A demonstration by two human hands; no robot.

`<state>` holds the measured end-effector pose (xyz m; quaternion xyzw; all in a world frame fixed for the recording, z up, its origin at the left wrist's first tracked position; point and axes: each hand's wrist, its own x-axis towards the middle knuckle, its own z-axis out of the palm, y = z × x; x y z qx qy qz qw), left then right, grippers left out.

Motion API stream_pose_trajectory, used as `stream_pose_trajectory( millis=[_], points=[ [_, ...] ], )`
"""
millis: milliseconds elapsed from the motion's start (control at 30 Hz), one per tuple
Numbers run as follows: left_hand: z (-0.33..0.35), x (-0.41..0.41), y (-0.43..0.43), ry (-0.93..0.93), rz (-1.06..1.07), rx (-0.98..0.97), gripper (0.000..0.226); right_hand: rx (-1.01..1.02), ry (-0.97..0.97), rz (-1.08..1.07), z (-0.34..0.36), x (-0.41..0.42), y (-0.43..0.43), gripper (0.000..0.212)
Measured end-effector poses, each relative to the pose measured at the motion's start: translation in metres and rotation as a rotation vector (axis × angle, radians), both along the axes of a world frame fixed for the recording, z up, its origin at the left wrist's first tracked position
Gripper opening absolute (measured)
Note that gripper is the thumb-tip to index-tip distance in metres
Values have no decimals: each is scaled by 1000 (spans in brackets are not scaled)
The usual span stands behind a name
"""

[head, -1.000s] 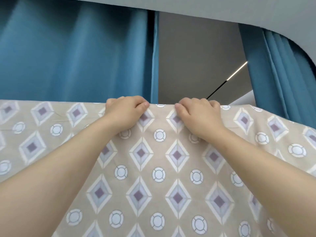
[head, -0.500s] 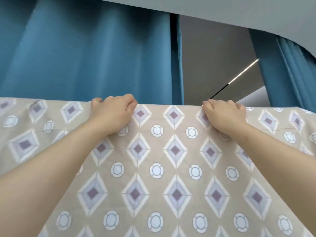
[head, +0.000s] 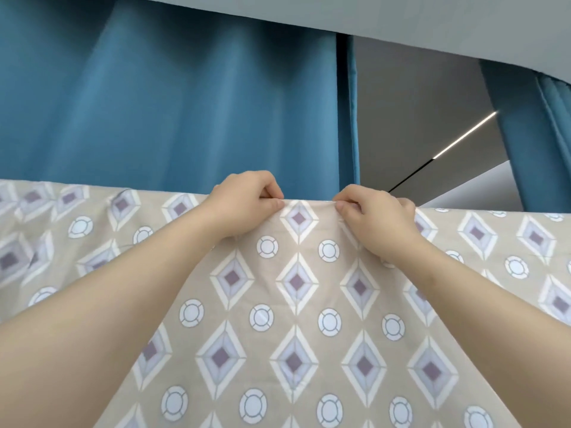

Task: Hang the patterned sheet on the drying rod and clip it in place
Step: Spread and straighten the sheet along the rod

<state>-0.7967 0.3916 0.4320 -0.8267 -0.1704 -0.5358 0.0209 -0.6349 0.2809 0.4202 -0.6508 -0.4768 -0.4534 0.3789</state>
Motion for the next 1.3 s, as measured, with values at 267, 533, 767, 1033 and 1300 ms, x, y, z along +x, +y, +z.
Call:
stream_pose_trajectory(
  millis=[267, 533, 767, 1033, 1300],
  points=[
    [7, 17, -11, -146, 19, 99, 12, 32, -103, -68, 17, -2, -4, 17],
    [16, -13, -14, 73, -35, 0, 27, -90, 116, 119, 25, -2, -25, 35],
    [14, -19, 8, 135, 79, -131, 33, -225, 153, -58, 23, 8, -24, 33],
    [23, -20, 5, 9, 326, 57, 24, -9, 118, 101, 27, 14, -29, 21],
    [15, 15, -12, 117, 351, 107, 46, -74, 72, -143, 14, 29, -40, 40]
  ],
)
